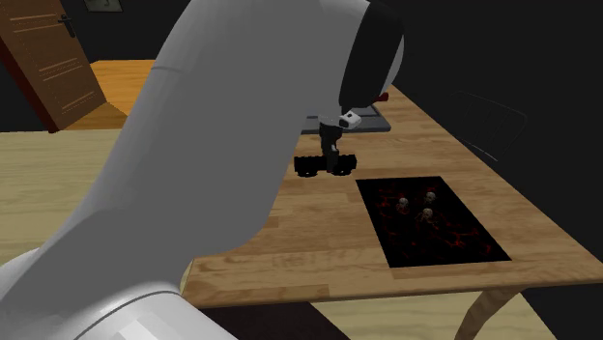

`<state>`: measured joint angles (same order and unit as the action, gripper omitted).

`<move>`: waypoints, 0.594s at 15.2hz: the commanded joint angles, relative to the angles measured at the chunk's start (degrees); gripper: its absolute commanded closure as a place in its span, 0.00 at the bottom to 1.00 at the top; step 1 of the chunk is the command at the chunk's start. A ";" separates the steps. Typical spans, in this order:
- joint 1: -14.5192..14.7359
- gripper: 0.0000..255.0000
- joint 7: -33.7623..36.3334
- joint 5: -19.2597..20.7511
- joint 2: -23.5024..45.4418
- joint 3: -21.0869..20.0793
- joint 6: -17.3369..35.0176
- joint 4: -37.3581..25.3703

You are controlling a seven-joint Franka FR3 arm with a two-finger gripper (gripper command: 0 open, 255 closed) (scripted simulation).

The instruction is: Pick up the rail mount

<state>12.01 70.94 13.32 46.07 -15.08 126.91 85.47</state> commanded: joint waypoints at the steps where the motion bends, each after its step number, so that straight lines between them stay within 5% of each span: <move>1: -0.01 1.00 -0.01 0.01 0.03 0.02 0.01 0.02; 9: -0.26 1.00 -0.22 -0.44 -1.92 -0.39 -1.84 0.12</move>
<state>11.85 70.81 13.00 44.67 -15.36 125.60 85.62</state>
